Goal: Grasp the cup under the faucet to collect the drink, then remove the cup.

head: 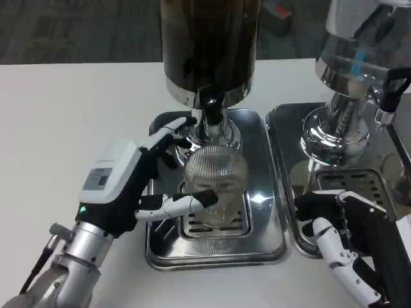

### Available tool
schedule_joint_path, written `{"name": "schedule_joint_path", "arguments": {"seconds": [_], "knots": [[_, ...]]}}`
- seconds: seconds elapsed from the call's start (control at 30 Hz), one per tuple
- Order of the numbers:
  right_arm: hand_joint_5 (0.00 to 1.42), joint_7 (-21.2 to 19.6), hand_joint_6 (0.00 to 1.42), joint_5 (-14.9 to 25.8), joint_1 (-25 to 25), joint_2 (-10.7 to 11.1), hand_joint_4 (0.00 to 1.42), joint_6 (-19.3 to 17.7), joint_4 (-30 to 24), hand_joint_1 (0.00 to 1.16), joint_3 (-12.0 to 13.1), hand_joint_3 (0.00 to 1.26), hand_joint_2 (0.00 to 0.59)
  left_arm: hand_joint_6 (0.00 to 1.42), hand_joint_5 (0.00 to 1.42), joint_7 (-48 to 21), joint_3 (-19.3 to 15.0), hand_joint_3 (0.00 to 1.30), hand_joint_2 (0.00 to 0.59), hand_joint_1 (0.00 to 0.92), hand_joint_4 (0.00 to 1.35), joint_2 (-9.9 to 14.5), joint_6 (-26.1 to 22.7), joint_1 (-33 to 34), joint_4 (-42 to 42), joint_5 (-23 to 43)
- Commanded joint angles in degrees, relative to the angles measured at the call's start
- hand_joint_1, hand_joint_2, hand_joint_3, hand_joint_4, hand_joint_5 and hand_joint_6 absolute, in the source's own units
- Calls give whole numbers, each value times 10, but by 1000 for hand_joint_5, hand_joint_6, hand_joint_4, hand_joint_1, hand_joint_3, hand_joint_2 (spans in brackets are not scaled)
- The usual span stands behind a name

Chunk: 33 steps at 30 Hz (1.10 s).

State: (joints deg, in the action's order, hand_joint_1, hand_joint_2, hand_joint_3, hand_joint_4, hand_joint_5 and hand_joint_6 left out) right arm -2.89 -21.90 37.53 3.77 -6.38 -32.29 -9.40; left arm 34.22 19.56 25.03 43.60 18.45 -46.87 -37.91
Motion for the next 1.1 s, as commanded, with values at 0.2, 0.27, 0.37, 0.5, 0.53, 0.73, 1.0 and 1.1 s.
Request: {"name": "schedule_joint_path", "arguments": {"seconds": [0.2,0.27,0.37,0.5,0.53,0.73,1.0,1.1], "knots": [[560,-7,747,4,-22,-5,498,-3,4,342,-3,527,442,910,622,-17,-58,228,38,228,419,48,21,-60,70,39],[548,-9,740,3,-28,-7,486,-3,9,339,-6,520,440,900,618,-21,-78,234,36,227,419,62,24,-74,82,51],[543,-12,728,1,-36,-10,481,-4,17,329,-10,513,445,892,616,-27,-97,236,36,225,419,73,27,-87,91,61],[527,-16,714,2,-43,-12,470,-8,28,318,-13,508,447,889,615,-39,-124,237,36,224,419,87,32,-105,105,78],[526,-17,705,2,-45,-12,467,-9,31,315,-13,504,447,888,615,-42,-131,237,36,224,419,89,34,-111,110,81],[509,-27,668,1,-61,-16,448,-16,48,282,-17,488,446,886,599,-88,-188,289,71,236,443,111,71,-148,161,144],[477,-43,651,0,-81,-22,412,-29,75,184,-23,461,440,878,617,-259,-238,440,116,140,539,122,111,-148,204,367],[476,-47,651,2,-88,-24,404,-33,86,159,-24,450,446,771,610,-413,-243,484,117,32,585,130,70,-124,229,545]]}}
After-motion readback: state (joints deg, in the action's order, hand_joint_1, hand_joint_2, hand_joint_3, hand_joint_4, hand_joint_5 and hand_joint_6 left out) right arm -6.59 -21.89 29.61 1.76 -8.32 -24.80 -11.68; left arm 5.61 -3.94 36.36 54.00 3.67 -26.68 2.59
